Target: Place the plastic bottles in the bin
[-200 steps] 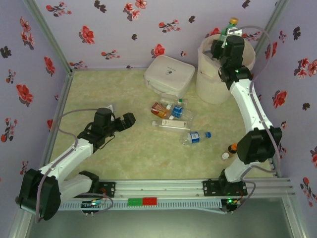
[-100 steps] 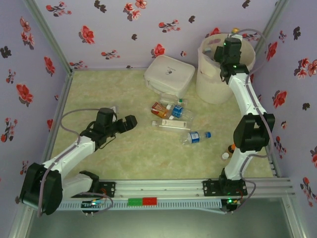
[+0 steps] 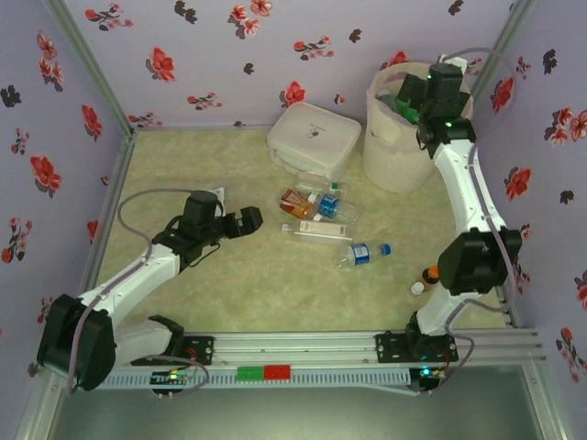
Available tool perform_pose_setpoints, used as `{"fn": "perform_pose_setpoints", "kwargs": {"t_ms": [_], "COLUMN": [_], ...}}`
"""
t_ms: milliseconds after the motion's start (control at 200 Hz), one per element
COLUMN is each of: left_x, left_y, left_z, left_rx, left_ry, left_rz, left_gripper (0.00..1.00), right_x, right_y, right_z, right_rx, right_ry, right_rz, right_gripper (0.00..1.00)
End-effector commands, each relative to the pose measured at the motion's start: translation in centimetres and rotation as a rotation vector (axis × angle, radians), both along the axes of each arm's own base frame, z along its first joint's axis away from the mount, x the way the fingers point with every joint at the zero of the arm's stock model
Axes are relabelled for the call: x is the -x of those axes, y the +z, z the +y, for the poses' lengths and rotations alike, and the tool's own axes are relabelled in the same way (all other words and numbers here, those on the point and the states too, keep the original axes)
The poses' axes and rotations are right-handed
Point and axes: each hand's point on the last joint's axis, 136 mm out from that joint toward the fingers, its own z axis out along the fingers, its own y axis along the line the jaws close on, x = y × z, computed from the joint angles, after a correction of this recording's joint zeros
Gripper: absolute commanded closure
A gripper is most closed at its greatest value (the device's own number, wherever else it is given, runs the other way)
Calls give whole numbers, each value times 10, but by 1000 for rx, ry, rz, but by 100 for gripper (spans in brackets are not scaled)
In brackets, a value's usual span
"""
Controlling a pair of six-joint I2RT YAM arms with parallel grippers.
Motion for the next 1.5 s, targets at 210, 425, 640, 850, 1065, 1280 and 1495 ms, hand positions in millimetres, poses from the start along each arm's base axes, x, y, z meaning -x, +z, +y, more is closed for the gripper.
{"fn": "perform_pose_setpoints", "kwargs": {"t_ms": [210,425,640,850,1065,1280,1495], "left_x": [-11,-15,-12,-7,-3,0,4], "left_y": [12,13,7,-9,-22,-29,-20], "left_z": [-26,-31,-30,-26,-24,-17,-10], "left_rx": [-4,7,9,-8,-23,-36,-37], "left_ry": [-78,-82,-82,-82,-81,-54,-30], "left_rz": [-40,-56,-60,-28,-3,14,-3], "left_gripper": [0,0,0,0,0,0,0], "right_x": [84,140,192,242,283,272,258], "right_y": [21,-31,-123,-201,-271,-288,-302], "right_z": [54,111,133,139,134,145,143], "right_rx": [-29,-31,-36,-209,-352,-479,-587], "right_ry": [79,210,228,167,51,28,-48], "right_rz": [-38,52,323,491,615,567,577], "right_gripper": [0,0,0,0,0,0,0]}}
